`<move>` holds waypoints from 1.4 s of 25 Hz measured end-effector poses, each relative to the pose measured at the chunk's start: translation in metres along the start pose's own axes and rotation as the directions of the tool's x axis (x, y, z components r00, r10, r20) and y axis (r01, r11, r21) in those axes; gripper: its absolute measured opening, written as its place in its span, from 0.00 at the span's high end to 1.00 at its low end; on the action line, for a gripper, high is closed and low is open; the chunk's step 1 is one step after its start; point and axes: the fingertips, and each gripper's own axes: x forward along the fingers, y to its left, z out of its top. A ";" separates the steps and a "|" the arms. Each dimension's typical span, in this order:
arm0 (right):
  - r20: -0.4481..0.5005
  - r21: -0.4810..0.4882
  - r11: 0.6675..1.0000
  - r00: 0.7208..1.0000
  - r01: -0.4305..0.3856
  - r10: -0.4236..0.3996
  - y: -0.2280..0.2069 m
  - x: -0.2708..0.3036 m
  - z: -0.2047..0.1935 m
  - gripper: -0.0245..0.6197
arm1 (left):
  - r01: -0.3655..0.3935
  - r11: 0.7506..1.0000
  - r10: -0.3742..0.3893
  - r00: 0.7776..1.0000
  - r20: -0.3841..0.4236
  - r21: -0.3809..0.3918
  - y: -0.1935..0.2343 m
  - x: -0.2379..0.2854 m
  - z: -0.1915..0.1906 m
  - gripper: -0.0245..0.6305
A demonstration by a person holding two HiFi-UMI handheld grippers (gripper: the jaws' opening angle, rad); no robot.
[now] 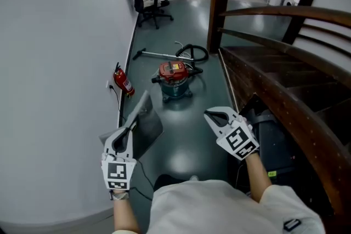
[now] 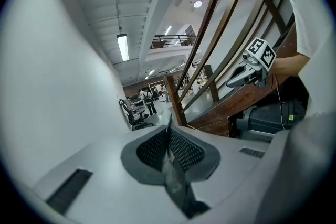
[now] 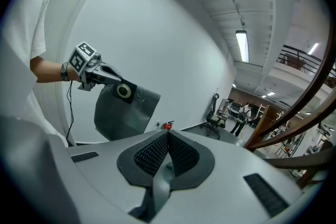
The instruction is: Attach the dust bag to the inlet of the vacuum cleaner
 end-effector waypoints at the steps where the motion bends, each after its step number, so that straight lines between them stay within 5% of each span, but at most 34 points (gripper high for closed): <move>1: -0.001 -0.001 1.000 1.000 -0.012 0.012 -0.002 -0.001 -0.002 0.92 | -0.002 1.000 0.002 1.000 0.002 0.001 -0.003 0.002 0.002 0.93; 15: 0.018 0.022 1.000 1.000 0.022 -0.022 -0.049 0.031 -0.014 0.92 | 0.017 1.000 -0.018 0.999 -0.027 -0.011 0.005 0.059 -0.005 0.93; 35: -0.003 0.041 0.992 0.993 0.120 -0.120 -0.186 0.195 0.024 0.92 | 0.039 0.999 -0.039 0.999 0.002 -0.016 0.150 0.243 0.004 0.93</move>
